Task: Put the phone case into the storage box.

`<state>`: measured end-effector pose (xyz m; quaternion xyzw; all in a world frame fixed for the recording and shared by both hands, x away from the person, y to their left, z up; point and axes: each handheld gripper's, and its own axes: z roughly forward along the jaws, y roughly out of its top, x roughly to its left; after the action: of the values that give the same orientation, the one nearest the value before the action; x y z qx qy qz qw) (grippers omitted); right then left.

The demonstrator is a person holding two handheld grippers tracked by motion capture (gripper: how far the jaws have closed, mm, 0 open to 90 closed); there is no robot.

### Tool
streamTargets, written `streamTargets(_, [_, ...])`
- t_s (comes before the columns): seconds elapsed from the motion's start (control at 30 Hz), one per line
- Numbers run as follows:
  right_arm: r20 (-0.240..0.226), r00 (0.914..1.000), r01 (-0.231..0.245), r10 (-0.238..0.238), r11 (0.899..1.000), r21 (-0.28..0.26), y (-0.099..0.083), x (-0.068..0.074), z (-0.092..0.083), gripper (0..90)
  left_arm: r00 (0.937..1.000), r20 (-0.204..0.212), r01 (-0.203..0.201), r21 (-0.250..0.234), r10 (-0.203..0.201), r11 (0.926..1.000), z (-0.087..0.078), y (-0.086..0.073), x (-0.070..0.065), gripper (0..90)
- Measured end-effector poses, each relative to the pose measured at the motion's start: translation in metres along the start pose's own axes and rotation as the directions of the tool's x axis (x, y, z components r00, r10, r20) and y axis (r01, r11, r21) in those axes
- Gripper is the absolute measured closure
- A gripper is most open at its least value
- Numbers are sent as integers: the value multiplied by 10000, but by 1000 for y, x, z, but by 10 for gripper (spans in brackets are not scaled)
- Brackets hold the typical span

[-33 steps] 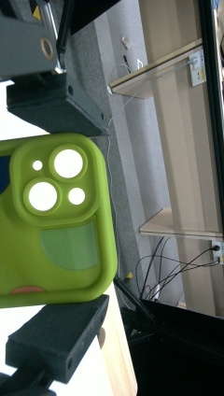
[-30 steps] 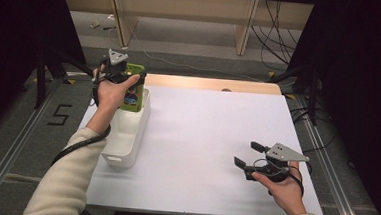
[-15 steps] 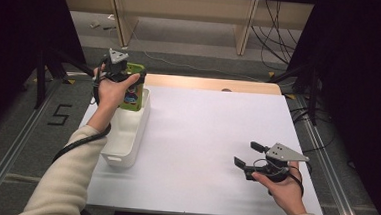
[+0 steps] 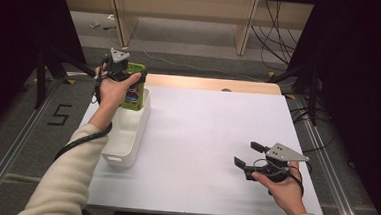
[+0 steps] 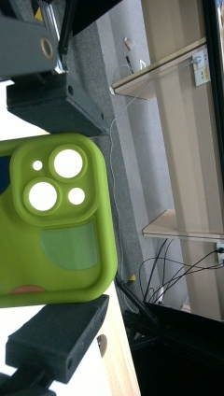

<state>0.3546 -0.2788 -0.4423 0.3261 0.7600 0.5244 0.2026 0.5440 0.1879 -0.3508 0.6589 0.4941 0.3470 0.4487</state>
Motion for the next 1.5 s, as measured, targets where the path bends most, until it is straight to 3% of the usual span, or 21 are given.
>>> streamTargets(1.5, [2, 10000, -15, 15, 10000, 2, 0, 0, 0, 163, 9997, -209, -101, 107, 103, 9999, 16, 5, 2, 160])
